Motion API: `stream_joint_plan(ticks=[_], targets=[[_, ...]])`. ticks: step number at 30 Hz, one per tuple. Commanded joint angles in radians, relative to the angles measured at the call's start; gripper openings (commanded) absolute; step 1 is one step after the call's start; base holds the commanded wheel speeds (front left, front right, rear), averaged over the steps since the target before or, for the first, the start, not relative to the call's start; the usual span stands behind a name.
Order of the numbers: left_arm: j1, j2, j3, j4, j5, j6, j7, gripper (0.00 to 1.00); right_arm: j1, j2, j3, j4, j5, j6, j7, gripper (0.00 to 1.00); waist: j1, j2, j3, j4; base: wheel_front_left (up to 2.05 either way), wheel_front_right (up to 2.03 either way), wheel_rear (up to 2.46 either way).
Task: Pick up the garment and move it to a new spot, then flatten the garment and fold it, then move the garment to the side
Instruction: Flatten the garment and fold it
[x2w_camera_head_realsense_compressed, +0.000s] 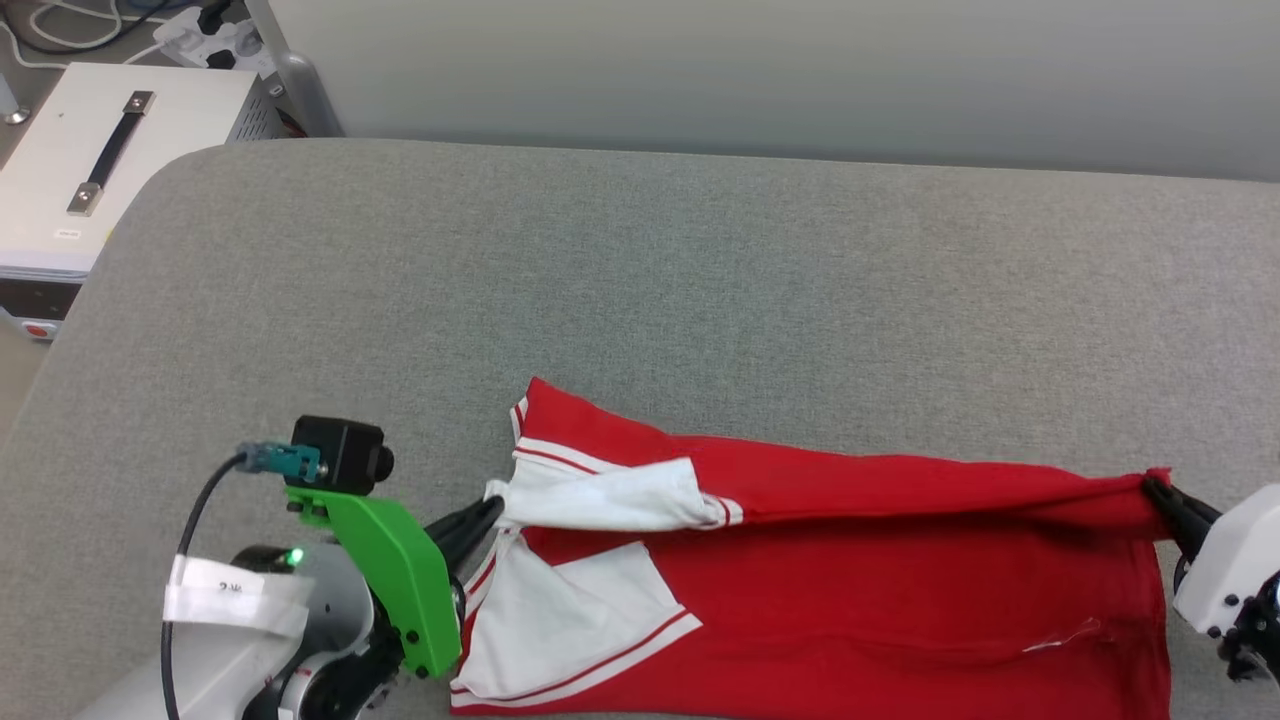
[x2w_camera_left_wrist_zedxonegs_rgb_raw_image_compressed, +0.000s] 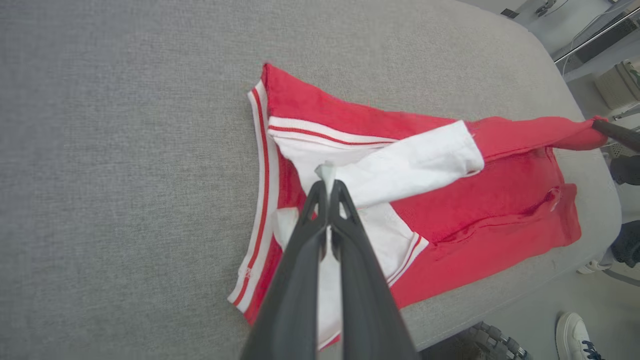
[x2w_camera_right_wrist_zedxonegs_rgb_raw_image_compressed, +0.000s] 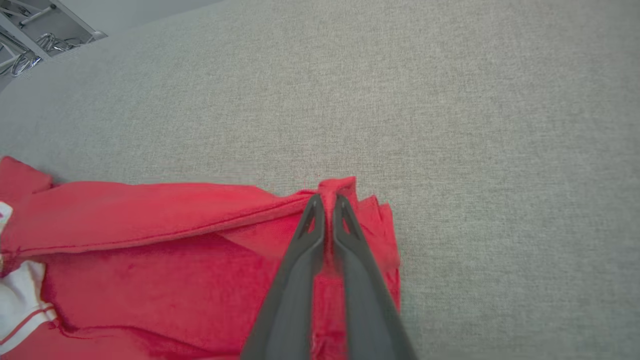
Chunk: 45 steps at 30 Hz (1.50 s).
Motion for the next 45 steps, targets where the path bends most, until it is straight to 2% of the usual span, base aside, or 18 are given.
stream_joint_plan(ticks=[1, 13, 24, 25, 26, 33, 36, 45], targets=[[0.029, 0.008, -0.006, -0.006, -0.004, 0.006, -0.009, 0.00, 0.029, 0.000, -0.006, -0.016, 0.012, -0.001, 0.012, 0.00, 0.0001, 0.0000, -0.002, 0.000, 0.00, 0.00, 0.00], [0.141, 0.023, -0.052, 0.019, -0.017, 0.022, -0.015, 0.00, 0.175, 0.008, -0.017, -0.094, 0.041, -0.001, 0.125, 0.00, 0.0001, 0.0000, -0.008, -0.019, 0.00, 0.00, 0.00], [0.140, -0.023, -0.102, 0.120, 0.027, -0.014, -0.025, 0.00, 0.189, -0.003, 0.038, -0.044, -0.017, -0.001, 0.116, 0.00, 0.0001, 0.0000, 0.010, -0.022, 0.00, 0.00, 0.00], [0.138, -0.029, -0.106, 0.132, 0.033, -0.017, -0.029, 0.11, 0.188, -0.003, 0.043, -0.038, -0.019, -0.001, 0.114, 0.27, 0.0001, 0.0000, 0.011, -0.022, 0.00, 0.00, 0.00], [0.136, -0.036, -0.112, 0.146, 0.042, -0.019, -0.034, 1.00, 0.188, -0.003, 0.048, -0.032, -0.022, -0.001, 0.109, 1.00, 0.0001, 0.0000, 0.010, -0.022, 0.00, 0.00, 0.00], [0.136, -0.079, -0.111, 0.203, 0.070, -0.026, -0.102, 1.00, 0.185, 0.000, 0.065, -0.011, -0.021, -0.001, 0.101, 1.00, 0.0001, 0.0000, -0.010, -0.026, 0.00, 0.00, 0.00], [0.139, -0.089, -0.080, 0.208, 0.064, -0.023, -0.155, 1.00, 0.193, -0.003, 0.066, -0.026, -0.015, -0.001, 0.117, 1.00, 0.0001, 0.0000, -0.030, -0.027, 0.00, 0.00, 0.00], [0.147, -0.083, 0.001, 0.171, 0.100, -0.027, -0.345, 1.00, 0.211, 0.013, 0.000, -0.144, -0.003, -0.001, 0.241, 1.00, 0.0001, 0.0000, -0.062, -0.021, 0.00, 0.00, 0.00]])
